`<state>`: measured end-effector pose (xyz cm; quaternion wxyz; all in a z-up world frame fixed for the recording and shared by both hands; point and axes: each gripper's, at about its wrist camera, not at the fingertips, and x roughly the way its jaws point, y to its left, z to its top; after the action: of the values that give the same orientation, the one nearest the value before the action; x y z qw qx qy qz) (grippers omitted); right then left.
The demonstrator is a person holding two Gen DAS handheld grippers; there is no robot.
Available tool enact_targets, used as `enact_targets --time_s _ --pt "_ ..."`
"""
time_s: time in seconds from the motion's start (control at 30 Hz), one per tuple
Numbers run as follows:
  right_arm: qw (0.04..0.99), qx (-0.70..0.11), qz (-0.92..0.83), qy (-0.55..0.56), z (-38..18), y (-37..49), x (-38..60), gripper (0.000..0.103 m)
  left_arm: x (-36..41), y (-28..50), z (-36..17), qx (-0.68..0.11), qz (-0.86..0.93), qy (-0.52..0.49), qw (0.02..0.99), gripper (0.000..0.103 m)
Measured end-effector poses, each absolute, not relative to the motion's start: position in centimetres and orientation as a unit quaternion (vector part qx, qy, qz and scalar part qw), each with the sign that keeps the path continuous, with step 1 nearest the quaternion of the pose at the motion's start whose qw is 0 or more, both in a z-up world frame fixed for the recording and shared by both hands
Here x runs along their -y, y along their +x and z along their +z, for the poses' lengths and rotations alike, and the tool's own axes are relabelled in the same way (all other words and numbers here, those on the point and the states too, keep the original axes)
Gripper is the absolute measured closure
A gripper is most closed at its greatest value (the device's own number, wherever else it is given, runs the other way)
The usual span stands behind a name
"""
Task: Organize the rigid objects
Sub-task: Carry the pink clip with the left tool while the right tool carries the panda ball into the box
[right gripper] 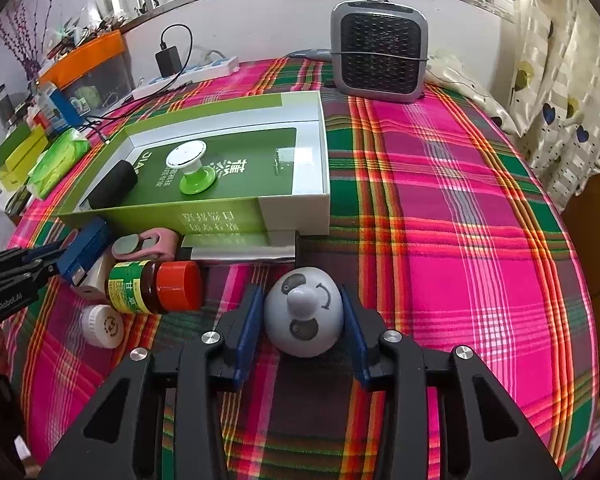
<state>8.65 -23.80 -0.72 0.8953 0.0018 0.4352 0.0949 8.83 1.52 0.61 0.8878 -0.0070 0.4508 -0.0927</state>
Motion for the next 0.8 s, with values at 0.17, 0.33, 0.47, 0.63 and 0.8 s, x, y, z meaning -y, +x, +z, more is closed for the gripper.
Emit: enact_targets --time_s 0.17,0.33,0.47,0.63,0.8 --pt "0.896 -0.434 0.094 0.004 -0.73 8.55 23.86 0.063 -1.56 8.75 0.66 -0.450 -0.091 -0.009 0.888 0.080" --pt "0.896 -0.433 0.094 0.003 -0.74 8.48 24.00 0.063 -1.67 8.69 0.64 -0.450 -0.091 -0.009 0.888 0.080" --pt "0.896 -0.433 0.094 0.004 -0.74 8.46 23.99 0.063 -1.74 8.62 0.67 -0.450 -0.090 -0.011 0.888 0.080" --pt "0.897 -0.433 0.093 0.004 -0.76 8.45 23.97 0.063 -1.98 8.54 0.82 -0.449 -0.089 -0.015 0.889 0.080" --pt "0.900 -0.427 0.091 0.007 -0.34 8.22 24.03 0.063 -2.11 8.38 1.01 -0.446 -0.090 -0.015 0.890 0.081"
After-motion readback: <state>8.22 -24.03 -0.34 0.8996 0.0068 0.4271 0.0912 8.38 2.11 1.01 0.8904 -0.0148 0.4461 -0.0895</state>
